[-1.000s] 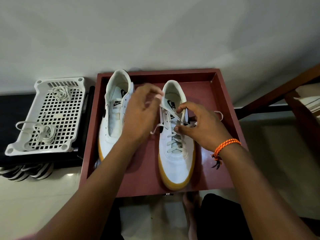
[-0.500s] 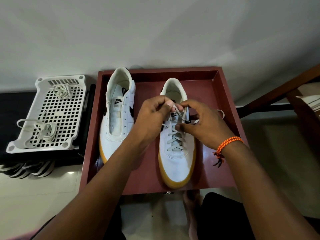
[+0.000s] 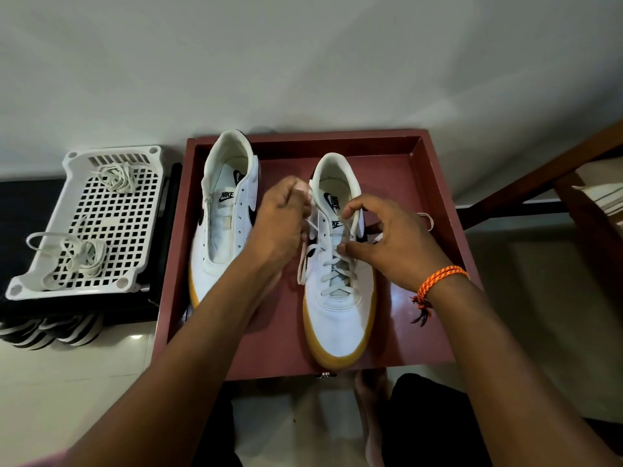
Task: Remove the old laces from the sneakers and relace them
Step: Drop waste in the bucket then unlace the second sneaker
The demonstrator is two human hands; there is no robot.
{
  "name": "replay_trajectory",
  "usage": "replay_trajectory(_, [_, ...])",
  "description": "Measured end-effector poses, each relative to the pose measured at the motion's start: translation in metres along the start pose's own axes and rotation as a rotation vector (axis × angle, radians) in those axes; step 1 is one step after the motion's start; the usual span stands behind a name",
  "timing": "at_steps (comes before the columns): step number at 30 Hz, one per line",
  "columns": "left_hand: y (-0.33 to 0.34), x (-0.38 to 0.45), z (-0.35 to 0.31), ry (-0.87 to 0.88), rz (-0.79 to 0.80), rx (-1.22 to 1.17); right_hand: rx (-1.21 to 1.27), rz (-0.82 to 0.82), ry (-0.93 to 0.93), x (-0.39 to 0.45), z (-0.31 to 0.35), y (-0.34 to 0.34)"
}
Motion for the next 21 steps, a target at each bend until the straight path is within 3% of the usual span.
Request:
replay_trajectory(4, [-0.023,-0.001,-0.005,0.18,-0.137,0.593,0.002,-0.046,0.002,-0.001,0.003,-0.002])
replay_trajectory(7, [-0.02,-0.004,-0.007,0.222,-0.166,0.822,0.002,-0.071,-0.001,0.0,0.003,-0.005])
replay_trajectory(21, [-0.013,-0.01,-0.021,0.233,-0.053,0.698,0.033,-0.046,-0.036,0.001,0.008,-0.004])
Point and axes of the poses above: each hand's wrist, its own x-axis towards the middle knuckle, its own y-axis out of the palm, z = x × y, the point moved 6 cm from there along x, towards the middle knuckle, and after that the axes turned 6 degrees about -x, right-handed, at the moved point
